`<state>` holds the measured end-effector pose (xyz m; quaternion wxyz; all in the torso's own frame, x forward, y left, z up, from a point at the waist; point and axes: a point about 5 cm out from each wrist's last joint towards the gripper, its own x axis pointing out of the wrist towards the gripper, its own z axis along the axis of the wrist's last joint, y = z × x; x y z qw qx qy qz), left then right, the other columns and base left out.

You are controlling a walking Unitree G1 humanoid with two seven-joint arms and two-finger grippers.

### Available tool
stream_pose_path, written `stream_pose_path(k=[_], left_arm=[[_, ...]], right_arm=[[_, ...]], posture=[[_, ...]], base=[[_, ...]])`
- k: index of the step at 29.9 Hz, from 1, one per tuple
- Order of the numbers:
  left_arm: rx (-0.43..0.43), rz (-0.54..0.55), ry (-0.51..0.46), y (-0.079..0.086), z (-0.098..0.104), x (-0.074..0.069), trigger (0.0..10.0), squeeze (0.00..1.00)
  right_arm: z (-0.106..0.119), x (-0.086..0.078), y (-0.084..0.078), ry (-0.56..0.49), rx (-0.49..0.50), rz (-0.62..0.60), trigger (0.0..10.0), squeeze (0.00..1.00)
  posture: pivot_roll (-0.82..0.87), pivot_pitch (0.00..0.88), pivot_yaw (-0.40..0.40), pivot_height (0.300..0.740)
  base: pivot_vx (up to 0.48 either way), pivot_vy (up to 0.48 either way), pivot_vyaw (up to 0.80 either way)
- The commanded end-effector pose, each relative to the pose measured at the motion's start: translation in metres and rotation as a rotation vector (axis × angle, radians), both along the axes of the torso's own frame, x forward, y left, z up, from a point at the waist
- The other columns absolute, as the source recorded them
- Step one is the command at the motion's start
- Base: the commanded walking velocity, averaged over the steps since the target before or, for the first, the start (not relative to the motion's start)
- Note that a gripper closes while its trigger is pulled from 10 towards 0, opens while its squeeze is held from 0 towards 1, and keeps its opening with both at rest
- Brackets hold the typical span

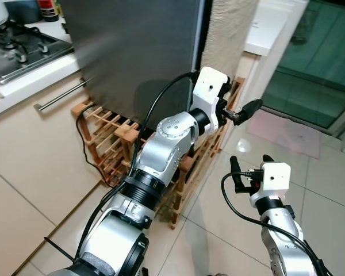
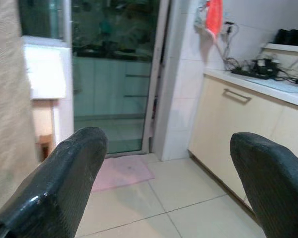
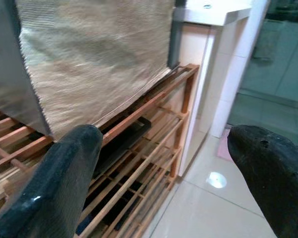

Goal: Restocking fridge

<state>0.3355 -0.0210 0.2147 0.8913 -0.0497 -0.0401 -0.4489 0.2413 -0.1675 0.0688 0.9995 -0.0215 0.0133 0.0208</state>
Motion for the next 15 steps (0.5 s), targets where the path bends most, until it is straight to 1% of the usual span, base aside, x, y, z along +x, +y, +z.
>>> stream_pose_path(k=[1, 5, 7, 8, 9, 12, 13, 15], left_arm=[[-0.122, -0.104, -0.001, -0.046, 0.022, -0.024, 10.0, 0.00], [-0.089, 0.026, 0.005, -0.029, 0.013, -0.013, 10.0, 0.00], [-0.055, 0.121, 0.006, -0.016, 0.005, -0.007, 10.0, 0.00], [-0.045, 0.146, 0.007, -0.013, 0.002, -0.005, 10.0, 0.00], [-0.045, 0.146, 0.007, -0.013, 0.002, -0.005, 10.0, 0.00], [0.015, 0.294, 0.000, 0.007, -0.008, 0.004, 10.0, 0.00], [0.023, 0.325, 0.002, 0.012, -0.009, 0.006, 10.0, 0.00], [0.013, 0.360, 0.016, 0.020, -0.011, 0.008, 10.0, 0.00]], right_arm=[[0.000, 0.002, -0.002, -0.004, -0.006, -0.004, 10.0, 0.00], [0.000, 0.003, -0.002, -0.004, -0.006, -0.006, 10.0, 0.00], [-0.001, 0.003, -0.003, -0.004, -0.007, -0.009, 10.0, 0.00], [-0.001, 0.003, -0.003, -0.004, -0.007, -0.011, 10.0, 0.00], [-0.001, 0.003, -0.003, -0.004, -0.007, -0.011, 10.0, 0.00], [-0.002, 0.002, -0.004, -0.004, -0.008, -0.012, 10.0, 0.00], [-0.003, 0.001, -0.004, -0.004, -0.008, -0.012, 10.0, 0.00], [-0.003, 0.001, -0.004, -0.004, -0.009, -0.011, 10.0, 0.00]], posture=[[0.01, 0.019, -0.011, 0.736], [0.01, 0.021, -0.014, 0.736], [0.02, 0.022, -0.015, 0.736], [0.02, 0.022, -0.015, 0.736], [0.02, 0.022, -0.015, 0.736], [0.02, 0.018, -0.016, 0.736], [0.02, 0.018, -0.016, 0.736], [0.02, 0.015, -0.017, 0.736]], base=[[0.000, 0.000, 0.00], [0.000, 0.000, 0.00], [0.000, 0.000, 0.00], [0.000, 0.000, 0.00], [0.000, 0.000, 0.00], [0.000, 0.000, 0.00], [0.000, 0.000, 0.00], [0.000, 0.000, 0.00]])
